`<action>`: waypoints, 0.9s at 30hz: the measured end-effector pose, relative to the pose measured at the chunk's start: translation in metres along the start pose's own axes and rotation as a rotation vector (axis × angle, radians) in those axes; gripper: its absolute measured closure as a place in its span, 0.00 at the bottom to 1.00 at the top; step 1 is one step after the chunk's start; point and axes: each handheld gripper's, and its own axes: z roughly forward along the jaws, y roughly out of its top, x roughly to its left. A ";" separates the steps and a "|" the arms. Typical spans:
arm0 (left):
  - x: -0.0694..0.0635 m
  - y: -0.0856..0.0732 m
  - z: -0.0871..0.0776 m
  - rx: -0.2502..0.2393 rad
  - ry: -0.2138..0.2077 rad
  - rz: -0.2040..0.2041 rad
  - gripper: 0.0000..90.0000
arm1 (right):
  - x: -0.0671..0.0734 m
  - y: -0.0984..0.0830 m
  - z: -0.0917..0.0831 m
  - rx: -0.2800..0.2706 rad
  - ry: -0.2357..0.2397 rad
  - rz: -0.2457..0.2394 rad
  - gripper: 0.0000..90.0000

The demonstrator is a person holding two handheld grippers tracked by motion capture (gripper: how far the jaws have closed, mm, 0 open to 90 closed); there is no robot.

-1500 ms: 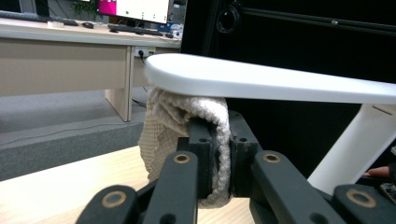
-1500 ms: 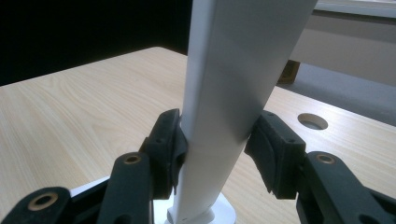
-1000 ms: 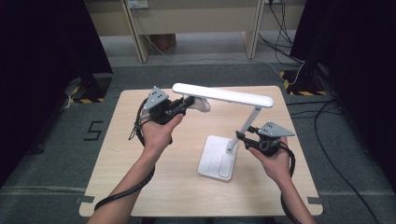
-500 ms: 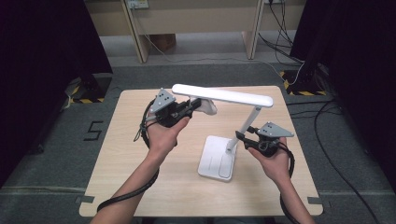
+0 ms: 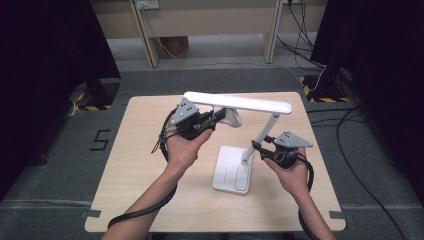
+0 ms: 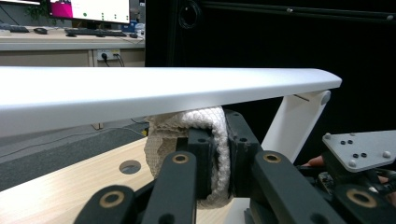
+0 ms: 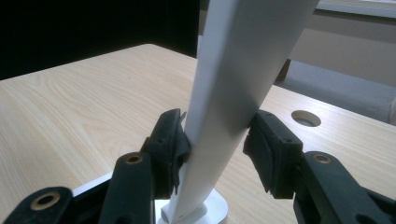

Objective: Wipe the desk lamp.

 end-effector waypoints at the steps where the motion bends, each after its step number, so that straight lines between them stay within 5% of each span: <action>1: 0.000 0.000 0.000 0.000 0.000 0.000 0.92 | 0.000 0.000 0.000 0.000 0.000 0.000 0.62; 16: -0.014 0.002 0.009 0.003 -0.033 0.010 0.92 | 0.002 -0.001 0.001 0.010 -0.023 0.000 0.63; 27: -0.015 0.001 0.010 0.000 -0.013 0.006 0.92 | 0.006 0.000 0.002 0.024 -0.049 -0.008 0.63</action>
